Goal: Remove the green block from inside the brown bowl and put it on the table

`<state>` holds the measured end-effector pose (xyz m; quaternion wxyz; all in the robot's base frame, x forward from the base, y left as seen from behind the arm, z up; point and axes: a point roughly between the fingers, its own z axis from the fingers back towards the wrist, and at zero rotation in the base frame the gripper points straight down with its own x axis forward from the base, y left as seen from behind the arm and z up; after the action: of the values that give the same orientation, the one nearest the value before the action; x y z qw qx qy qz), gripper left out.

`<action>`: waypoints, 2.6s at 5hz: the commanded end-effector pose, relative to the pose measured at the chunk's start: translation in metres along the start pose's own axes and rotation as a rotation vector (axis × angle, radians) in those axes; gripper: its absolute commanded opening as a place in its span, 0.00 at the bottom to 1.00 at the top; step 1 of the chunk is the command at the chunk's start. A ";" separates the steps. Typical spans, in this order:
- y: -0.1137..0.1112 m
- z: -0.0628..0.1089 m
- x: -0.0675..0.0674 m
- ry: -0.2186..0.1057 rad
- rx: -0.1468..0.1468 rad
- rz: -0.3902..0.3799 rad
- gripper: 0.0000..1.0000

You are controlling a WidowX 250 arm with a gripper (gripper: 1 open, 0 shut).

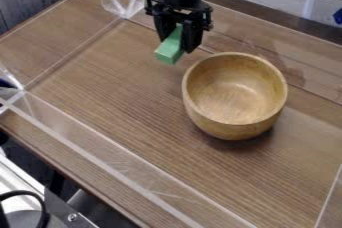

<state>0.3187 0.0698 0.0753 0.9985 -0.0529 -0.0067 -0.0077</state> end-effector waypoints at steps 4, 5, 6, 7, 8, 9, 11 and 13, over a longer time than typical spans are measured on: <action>0.028 0.017 0.021 -0.106 0.018 0.034 0.00; 0.042 0.019 0.014 -0.107 0.025 0.058 0.00; 0.051 0.016 0.007 -0.100 0.033 0.075 0.00; 0.063 0.008 0.002 -0.086 0.045 0.093 0.00; 0.077 -0.001 0.000 -0.072 0.053 0.117 0.00; 0.089 -0.010 -0.003 -0.060 0.061 0.137 0.00; 0.099 -0.015 -0.007 -0.052 0.062 0.159 0.00; 0.102 -0.015 -0.010 -0.046 0.052 0.176 0.00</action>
<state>0.3004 0.1610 0.0314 0.9961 -0.0413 0.0049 0.0779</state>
